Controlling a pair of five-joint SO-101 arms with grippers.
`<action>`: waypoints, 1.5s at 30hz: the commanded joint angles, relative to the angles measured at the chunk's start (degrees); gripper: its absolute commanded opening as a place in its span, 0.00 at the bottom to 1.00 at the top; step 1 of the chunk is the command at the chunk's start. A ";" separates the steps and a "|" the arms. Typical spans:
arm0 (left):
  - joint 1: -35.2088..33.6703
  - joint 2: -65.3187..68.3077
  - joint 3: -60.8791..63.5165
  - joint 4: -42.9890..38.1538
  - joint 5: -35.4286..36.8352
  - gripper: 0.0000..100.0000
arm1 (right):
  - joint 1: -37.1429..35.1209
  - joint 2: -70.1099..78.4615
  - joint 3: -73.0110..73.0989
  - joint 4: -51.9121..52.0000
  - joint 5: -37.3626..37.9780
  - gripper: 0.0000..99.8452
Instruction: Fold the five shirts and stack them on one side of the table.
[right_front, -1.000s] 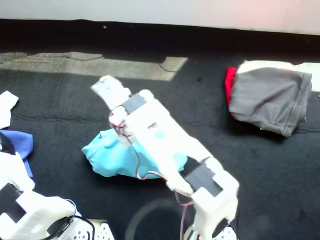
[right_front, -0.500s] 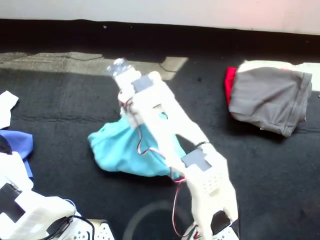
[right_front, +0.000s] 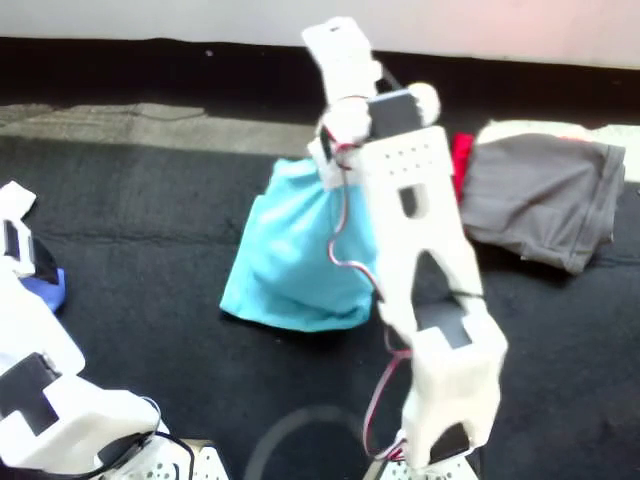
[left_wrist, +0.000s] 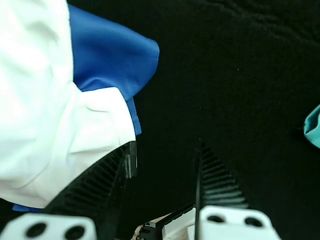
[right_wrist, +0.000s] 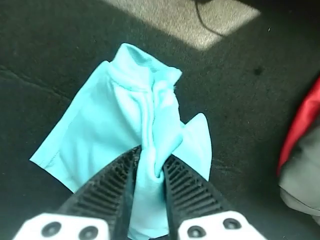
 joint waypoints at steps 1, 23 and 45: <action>1.80 -0.13 -0.13 -0.53 -0.09 0.20 | -1.80 -14.02 2.59 0.66 1.05 0.01; 22.99 -0.04 0.48 -0.18 0.00 0.20 | 18.68 -32.04 22.46 0.40 12.57 0.01; 56.75 -0.75 33.36 -21.54 3.25 0.19 | 35.12 -32.48 46.99 -16.75 12.57 0.15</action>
